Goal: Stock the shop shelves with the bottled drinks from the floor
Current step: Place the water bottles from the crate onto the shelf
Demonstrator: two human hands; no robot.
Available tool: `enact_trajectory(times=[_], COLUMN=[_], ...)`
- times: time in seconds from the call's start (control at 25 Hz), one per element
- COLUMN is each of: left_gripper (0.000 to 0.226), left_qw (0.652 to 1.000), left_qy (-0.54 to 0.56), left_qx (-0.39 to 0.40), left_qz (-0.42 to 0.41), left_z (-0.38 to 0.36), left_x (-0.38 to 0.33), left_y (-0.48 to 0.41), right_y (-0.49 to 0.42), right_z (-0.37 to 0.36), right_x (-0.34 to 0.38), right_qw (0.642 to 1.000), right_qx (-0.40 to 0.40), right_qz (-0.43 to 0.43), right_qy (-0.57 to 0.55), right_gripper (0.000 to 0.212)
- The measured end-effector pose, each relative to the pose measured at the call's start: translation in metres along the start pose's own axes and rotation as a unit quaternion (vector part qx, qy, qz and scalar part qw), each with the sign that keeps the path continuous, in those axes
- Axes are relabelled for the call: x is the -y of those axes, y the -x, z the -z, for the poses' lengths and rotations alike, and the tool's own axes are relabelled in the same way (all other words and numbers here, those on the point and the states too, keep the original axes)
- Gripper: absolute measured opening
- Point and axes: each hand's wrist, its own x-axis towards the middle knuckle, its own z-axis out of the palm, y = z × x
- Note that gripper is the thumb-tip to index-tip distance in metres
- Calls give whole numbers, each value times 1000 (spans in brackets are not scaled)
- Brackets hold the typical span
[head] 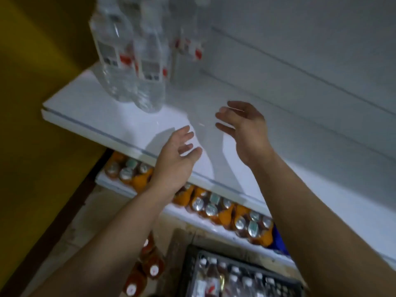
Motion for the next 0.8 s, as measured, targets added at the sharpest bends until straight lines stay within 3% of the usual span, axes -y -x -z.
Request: enact_trajectory(times=[0.08, 0.2, 0.32, 0.44, 0.56, 0.68, 0.8], left_gripper=[43, 42, 41, 38, 35, 36, 38], left_qw=[999, 998, 994, 981, 952, 918, 907], left_qy=[-23, -50, -108, -126, -170, -221, -218], left_qx=[-22, -25, -3, 60, 116, 202, 217], left_qz=[-31, -32, 6, 133, 227, 261, 288], left_z=[-17, -57, -95, -122, -151, -185, -210], left_x=[29, 84, 147, 200, 252, 293, 322], left_y=[33, 91, 146, 191, 222, 236, 231], right_y=[54, 133, 195, 242, 269, 280, 278], right_z=[42, 109, 165, 213, 255, 280, 298], right_x=[-17, -62, -134, -227, -330, -396, -443], right_qw=[1000, 998, 990, 963, 904, 845, 835], right_qx=[11, -3, -20, -51, -79, -40, -49], right_qz=[-1, -44, -117, -246, -392, -466, -470], right_qy=[8, 43, 71, 99, 150, 259, 282], right_gripper=[6, 25, 31, 29, 22, 44, 70])
